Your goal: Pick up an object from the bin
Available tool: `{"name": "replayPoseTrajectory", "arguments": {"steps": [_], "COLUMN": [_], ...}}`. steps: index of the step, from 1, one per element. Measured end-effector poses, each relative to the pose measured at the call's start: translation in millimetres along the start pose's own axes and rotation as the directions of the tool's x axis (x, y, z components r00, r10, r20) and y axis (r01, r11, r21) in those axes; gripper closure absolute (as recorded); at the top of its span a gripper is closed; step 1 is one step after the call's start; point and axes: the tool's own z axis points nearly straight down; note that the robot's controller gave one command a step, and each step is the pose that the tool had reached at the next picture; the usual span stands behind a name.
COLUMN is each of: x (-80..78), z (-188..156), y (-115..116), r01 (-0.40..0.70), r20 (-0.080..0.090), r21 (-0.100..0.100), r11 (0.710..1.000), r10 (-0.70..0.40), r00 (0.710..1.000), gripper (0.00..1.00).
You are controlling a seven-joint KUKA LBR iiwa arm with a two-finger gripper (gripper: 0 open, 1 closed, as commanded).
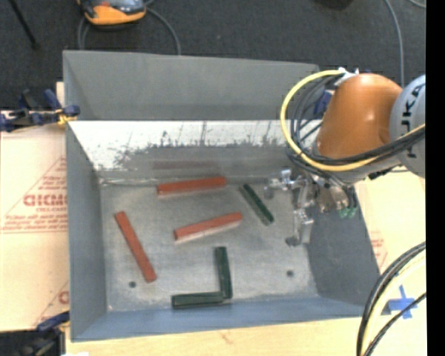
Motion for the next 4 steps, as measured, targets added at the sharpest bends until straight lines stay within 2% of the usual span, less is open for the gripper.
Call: {"name": "replayPoseTrajectory", "arguments": {"steps": [1,2,3,4], "x": [-24.2,-34.8,-56.9,-61.3], "z": [26,70,85,89], "y": [15,36,17,44], "r01": [-0.011,-0.139,-0.081,0.004], "r20": [0.018,0.008,0.007,0.008], "r21": [0.008,-0.002,0.002,0.005], "r11": [1.000,0.990,0.997,1.000], "r10": [0.011,0.139,0.081,-0.004], "r00": [1.000,0.990,0.997,1.000], "gripper": [0.00,0.00,0.00,0.00]}}
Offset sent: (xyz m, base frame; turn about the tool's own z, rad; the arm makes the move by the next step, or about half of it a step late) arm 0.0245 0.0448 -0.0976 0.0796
